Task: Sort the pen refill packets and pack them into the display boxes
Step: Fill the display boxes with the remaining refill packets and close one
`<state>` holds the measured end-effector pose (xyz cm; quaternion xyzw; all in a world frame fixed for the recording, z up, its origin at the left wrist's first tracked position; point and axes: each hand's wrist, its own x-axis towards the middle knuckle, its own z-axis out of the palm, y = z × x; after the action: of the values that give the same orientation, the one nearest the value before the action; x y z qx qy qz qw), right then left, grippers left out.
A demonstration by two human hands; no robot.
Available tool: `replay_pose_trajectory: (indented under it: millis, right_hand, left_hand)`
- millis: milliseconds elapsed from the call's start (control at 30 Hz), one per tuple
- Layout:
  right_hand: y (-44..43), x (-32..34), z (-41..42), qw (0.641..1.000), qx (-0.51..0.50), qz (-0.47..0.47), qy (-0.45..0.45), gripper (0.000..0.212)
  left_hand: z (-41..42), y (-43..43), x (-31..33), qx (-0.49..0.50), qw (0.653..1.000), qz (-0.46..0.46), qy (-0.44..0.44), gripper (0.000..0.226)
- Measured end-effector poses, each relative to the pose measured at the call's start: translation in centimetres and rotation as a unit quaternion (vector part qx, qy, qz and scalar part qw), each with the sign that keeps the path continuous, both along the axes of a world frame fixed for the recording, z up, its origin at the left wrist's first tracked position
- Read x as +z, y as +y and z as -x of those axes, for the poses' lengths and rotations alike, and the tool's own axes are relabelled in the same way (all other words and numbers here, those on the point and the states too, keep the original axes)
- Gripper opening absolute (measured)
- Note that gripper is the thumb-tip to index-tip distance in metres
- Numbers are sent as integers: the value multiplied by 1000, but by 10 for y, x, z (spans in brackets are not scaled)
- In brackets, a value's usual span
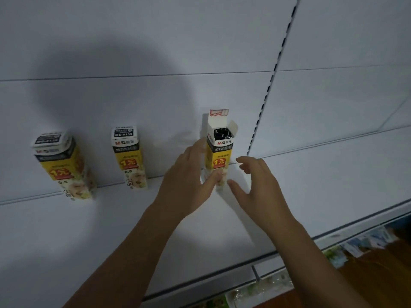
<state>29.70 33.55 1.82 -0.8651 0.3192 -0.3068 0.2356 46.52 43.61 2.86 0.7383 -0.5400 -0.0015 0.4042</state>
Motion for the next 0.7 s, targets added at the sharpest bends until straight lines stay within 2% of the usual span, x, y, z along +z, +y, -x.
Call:
replay_pose_trajectory:
  millis: [67,167,300,400,700]
  right_hand:
    - [-12,4,-3,999,-4,-35,-25,57]
    - [-26,9,-17,993,22,-94,-73,63]
    - [-33,20,-33,973,97,-154,-139,67]
    - [-39,18,-38,971,129,-132,-152,63]
    - [-43,3,-42,961,203,-85,-170,54]
  left_hand:
    - [1,-19,1,-21,998,12,64,87]
    - [-1,-37,-1,-24,993,41,109,92]
    - [2,-46,-6,-56,988,57,133,74]
    - [1,-46,-7,-61,988,55,130,62]
    - [-1,-15,6,-65,990,42,114,58]
